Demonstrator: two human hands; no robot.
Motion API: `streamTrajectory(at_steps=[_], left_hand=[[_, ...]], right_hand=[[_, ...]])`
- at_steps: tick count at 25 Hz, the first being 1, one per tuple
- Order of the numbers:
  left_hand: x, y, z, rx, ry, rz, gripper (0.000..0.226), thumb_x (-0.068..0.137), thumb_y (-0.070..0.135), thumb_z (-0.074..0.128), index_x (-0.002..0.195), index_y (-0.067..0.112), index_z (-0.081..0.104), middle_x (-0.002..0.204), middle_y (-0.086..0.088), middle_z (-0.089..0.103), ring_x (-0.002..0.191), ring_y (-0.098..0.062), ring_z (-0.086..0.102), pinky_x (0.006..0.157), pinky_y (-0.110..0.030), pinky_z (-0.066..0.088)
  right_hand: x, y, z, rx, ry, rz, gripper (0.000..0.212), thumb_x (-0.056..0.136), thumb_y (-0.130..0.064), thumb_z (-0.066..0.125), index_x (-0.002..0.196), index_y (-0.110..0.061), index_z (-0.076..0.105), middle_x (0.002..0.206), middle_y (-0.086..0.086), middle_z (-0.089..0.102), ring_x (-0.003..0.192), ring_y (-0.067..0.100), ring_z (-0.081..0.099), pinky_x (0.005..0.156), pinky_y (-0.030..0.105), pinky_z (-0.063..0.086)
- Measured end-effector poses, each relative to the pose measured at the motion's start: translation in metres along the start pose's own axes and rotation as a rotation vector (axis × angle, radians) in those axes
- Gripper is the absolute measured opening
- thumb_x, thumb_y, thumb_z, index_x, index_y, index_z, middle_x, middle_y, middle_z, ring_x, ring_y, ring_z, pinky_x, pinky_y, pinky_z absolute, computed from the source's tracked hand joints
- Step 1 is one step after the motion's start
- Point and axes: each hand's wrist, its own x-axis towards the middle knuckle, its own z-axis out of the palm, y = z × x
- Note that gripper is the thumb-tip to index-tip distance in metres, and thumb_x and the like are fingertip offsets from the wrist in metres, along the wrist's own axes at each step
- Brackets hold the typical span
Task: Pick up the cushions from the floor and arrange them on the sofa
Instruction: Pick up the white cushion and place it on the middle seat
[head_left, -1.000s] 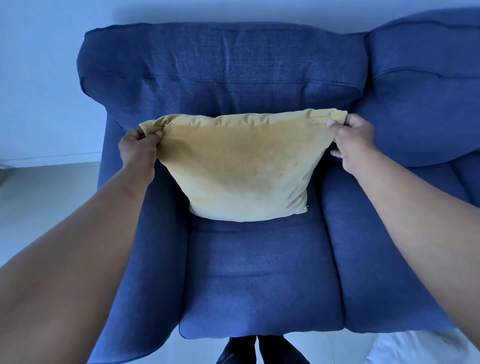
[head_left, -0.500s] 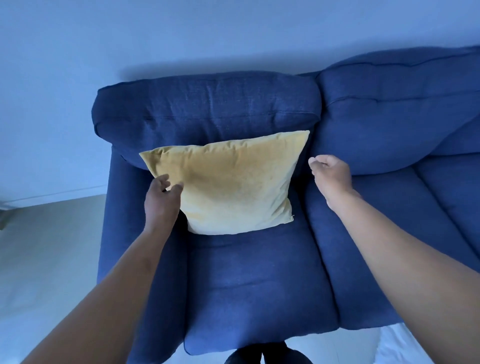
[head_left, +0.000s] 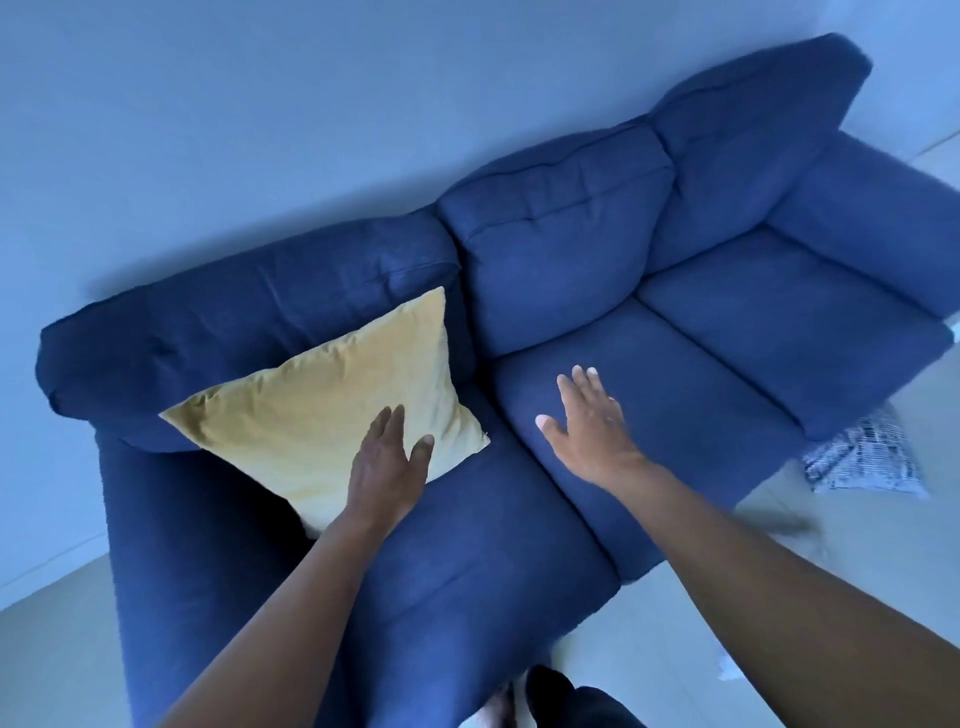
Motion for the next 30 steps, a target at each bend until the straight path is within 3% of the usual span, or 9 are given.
streamTrajectory(at_steps=[5, 10, 14, 21, 30], left_hand=[[-0.034, 0.055, 0.051, 0.019, -0.108, 0.249, 0.072, 0.111, 0.040, 0.049, 0.171, 0.010, 0.021, 0.181, -0.008, 0.018, 0.168, -0.024, 0.016, 0.134, -0.042, 0.021], [-0.074, 0.091, 0.107, 0.100, -0.289, 0.382, 0.075, 0.111, 0.044, 0.046, 0.172, 0.012, 0.015, 0.182, -0.007, 0.010, 0.170, -0.023, 0.004, 0.135, -0.040, 0.011], [-0.094, 0.127, 0.153, 0.199, -0.393, 0.496, 0.074, 0.111, 0.042, 0.047, 0.171, 0.010, 0.017, 0.182, -0.010, 0.012, 0.170, -0.025, 0.005, 0.134, -0.042, 0.014], [-0.145, 0.224, 0.264, 0.382, -0.545, 0.681, 0.076, 0.111, 0.046, 0.045, 0.171, 0.010, 0.017, 0.182, -0.012, 0.012, 0.169, -0.028, 0.007, 0.134, -0.045, 0.015], [-0.205, 0.329, 0.378, 0.529, -0.636, 0.800, 0.078, 0.111, 0.048, 0.044, 0.171, 0.009, 0.015, 0.182, -0.012, 0.010, 0.169, -0.029, 0.005, 0.136, -0.047, 0.013]], right_hand=[[-0.075, 0.053, -0.002, 0.021, 0.089, 0.166, 0.074, 0.108, -0.045, 0.044, 0.166, -0.008, 0.016, 0.177, 0.014, 0.004, 0.165, 0.029, -0.004, 0.129, 0.053, 0.016], [-0.158, 0.127, 0.009, 0.114, 0.127, 0.378, 0.075, 0.107, -0.046, 0.047, 0.165, -0.007, 0.019, 0.177, 0.015, 0.007, 0.165, 0.031, -0.001, 0.128, 0.052, 0.020], [-0.223, 0.186, 0.019, 0.161, 0.181, 0.559, 0.070, 0.105, -0.044, 0.051, 0.160, -0.006, 0.028, 0.173, 0.019, 0.019, 0.163, 0.035, 0.009, 0.124, 0.052, 0.027], [-0.319, 0.293, 0.020, 0.227, 0.212, 0.808, 0.075, 0.108, -0.048, 0.045, 0.165, -0.008, 0.018, 0.176, 0.015, 0.009, 0.165, 0.031, 0.002, 0.125, 0.049, 0.024], [-0.383, 0.419, -0.007, 0.288, 0.233, 0.906, 0.075, 0.107, -0.048, 0.045, 0.164, -0.007, 0.020, 0.175, 0.016, 0.013, 0.164, 0.031, 0.004, 0.124, 0.050, 0.025]])
